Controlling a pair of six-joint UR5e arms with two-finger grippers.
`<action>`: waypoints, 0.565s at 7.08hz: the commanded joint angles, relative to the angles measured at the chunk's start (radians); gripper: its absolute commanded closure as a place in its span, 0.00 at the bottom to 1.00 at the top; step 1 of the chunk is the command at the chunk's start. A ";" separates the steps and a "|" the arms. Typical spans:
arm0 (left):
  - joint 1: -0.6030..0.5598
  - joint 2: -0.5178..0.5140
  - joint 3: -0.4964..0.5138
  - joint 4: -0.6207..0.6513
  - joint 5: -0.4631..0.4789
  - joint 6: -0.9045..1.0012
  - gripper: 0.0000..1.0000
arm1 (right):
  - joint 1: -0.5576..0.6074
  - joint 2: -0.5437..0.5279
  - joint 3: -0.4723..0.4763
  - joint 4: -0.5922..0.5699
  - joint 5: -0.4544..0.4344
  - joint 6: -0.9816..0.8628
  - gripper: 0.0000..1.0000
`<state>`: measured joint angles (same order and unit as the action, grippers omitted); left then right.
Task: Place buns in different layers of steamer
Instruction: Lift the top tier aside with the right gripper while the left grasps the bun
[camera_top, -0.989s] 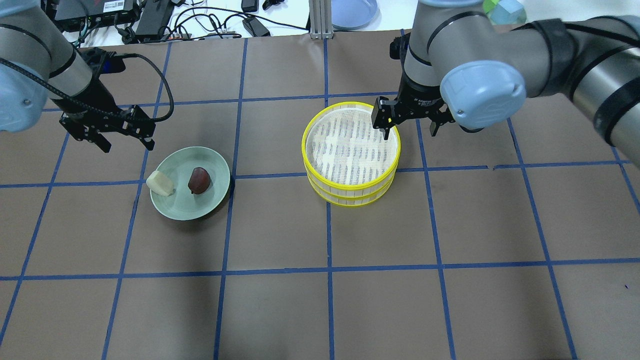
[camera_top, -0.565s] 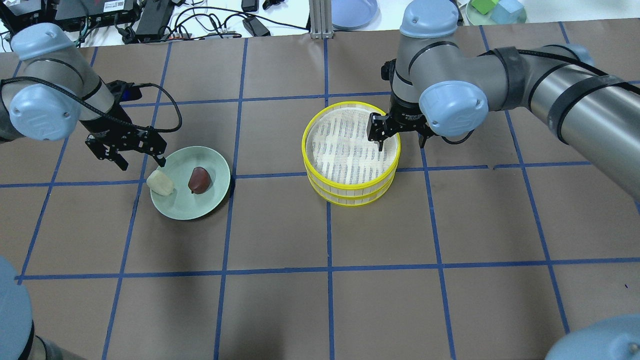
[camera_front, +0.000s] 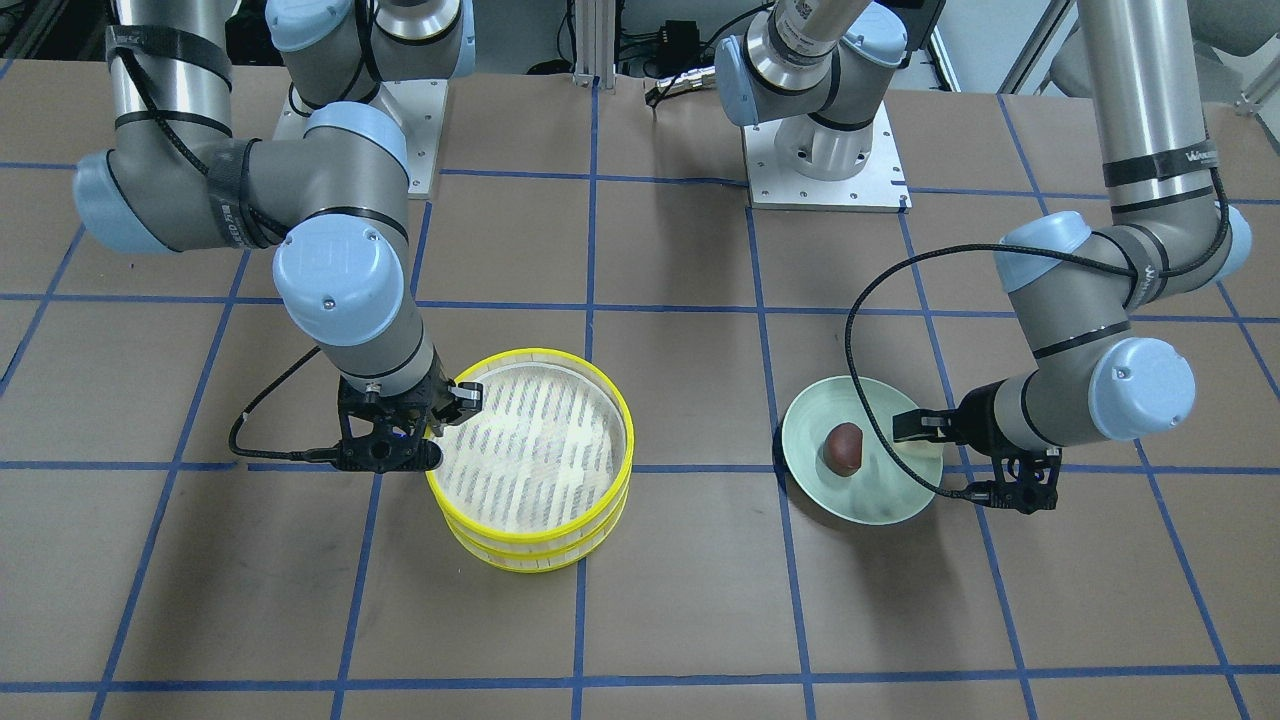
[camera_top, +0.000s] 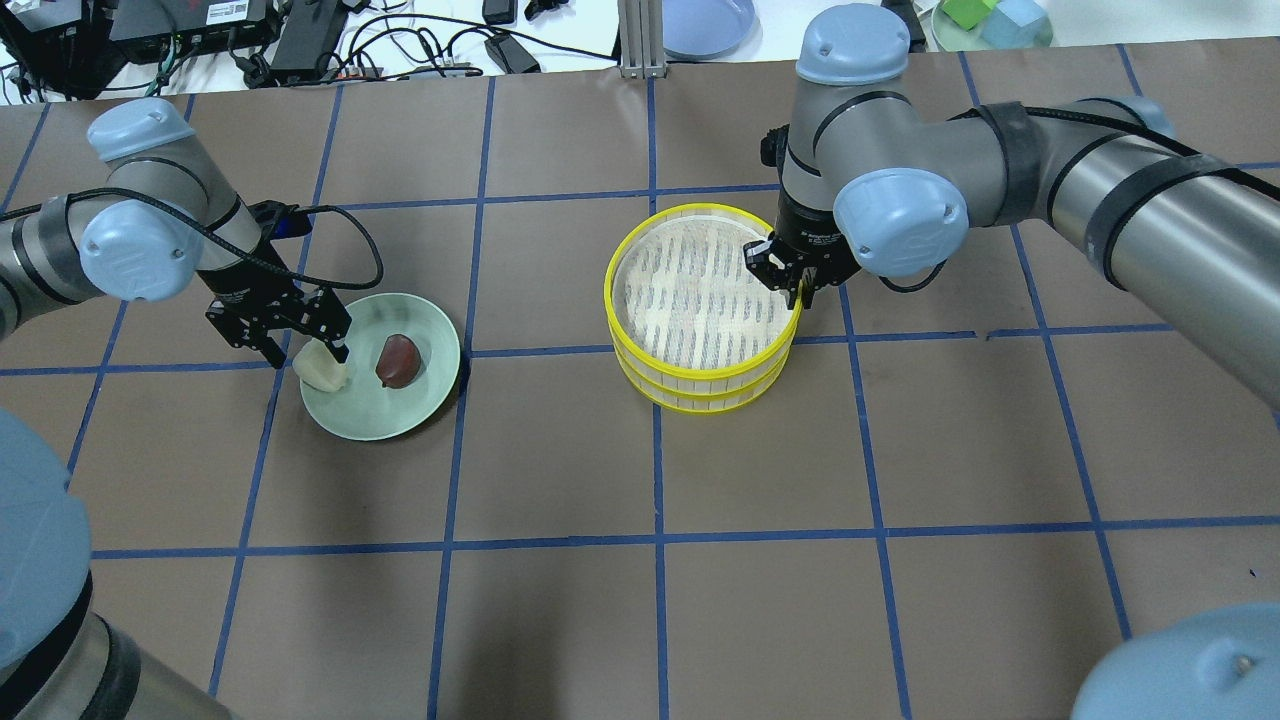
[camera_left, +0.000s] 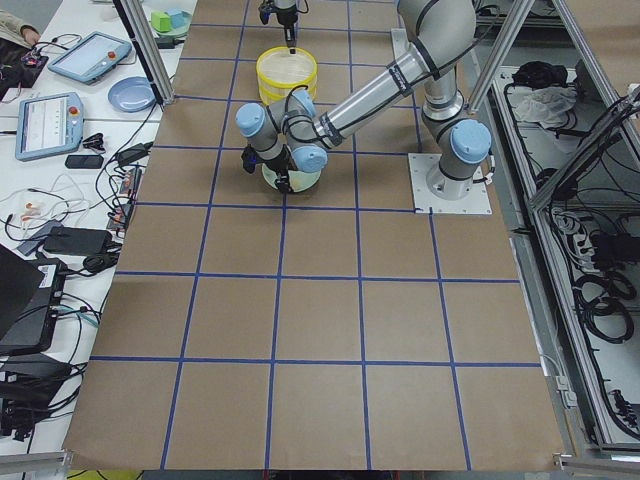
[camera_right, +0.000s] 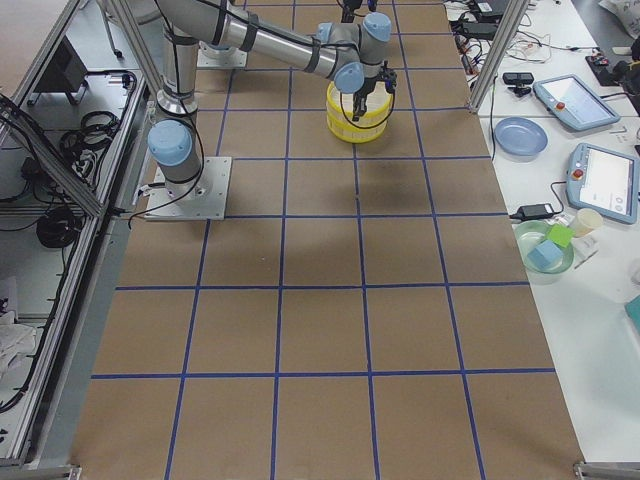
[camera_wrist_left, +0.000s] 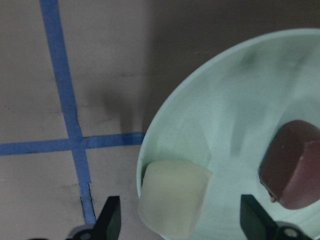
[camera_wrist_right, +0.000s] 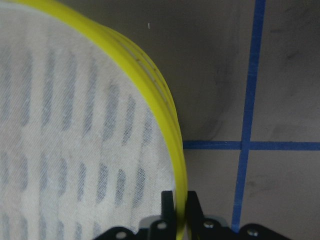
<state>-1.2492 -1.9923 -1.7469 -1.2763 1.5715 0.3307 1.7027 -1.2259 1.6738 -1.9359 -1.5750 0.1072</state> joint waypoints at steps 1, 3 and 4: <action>0.001 -0.002 -0.002 -0.006 -0.004 0.001 0.84 | -0.002 -0.018 -0.014 0.003 -0.011 0.003 1.00; 0.001 -0.002 0.003 0.005 -0.007 0.004 1.00 | -0.011 -0.105 -0.051 0.050 -0.010 0.025 0.99; 0.001 0.004 0.010 0.008 -0.010 0.007 1.00 | -0.034 -0.128 -0.051 0.069 -0.023 0.010 0.98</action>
<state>-1.2486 -1.9928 -1.7435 -1.2740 1.5645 0.3344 1.6899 -1.3167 1.6308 -1.8948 -1.5878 0.1262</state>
